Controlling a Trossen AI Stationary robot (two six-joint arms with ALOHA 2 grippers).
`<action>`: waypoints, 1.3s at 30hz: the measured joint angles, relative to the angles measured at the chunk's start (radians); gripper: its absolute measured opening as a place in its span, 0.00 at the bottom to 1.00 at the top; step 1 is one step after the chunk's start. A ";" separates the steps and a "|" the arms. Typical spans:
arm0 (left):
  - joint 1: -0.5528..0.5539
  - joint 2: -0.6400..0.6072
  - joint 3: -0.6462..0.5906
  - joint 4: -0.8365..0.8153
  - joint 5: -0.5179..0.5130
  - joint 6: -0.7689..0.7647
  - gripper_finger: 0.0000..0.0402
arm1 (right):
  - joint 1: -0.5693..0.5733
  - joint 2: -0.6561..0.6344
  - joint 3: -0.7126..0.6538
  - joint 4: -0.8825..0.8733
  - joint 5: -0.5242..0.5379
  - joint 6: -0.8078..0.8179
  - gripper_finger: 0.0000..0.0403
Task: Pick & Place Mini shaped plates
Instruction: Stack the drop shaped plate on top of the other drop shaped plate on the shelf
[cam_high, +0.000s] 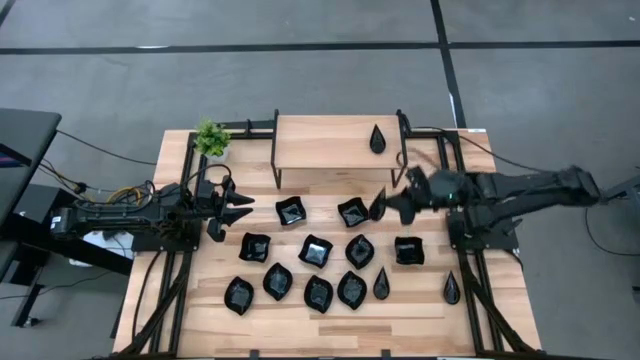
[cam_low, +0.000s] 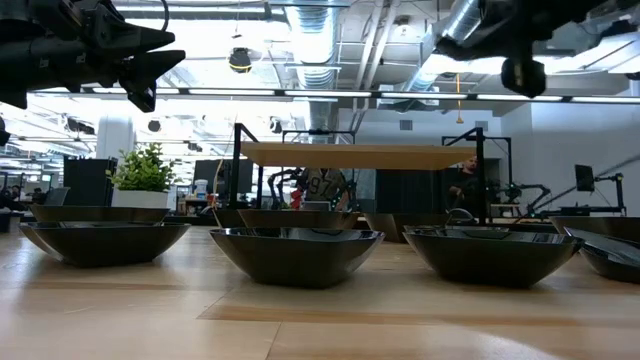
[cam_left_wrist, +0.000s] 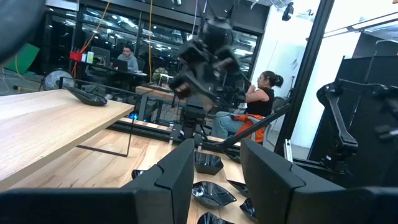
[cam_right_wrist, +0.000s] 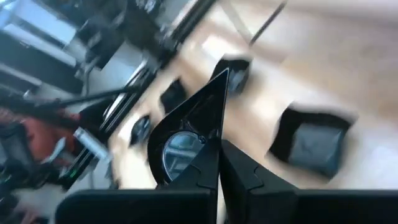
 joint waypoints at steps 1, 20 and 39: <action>0.000 0.000 0.000 0.000 0.000 0.000 0.33 | -0.056 -0.008 0.012 -0.016 -0.029 -0.036 0.00; 0.000 0.000 0.000 0.000 0.000 -0.003 0.33 | -0.764 0.425 0.645 -0.598 -0.357 -0.702 0.00; 0.000 0.000 0.000 0.000 0.000 -0.003 0.33 | -0.969 0.844 0.845 -0.707 -0.566 -0.959 0.00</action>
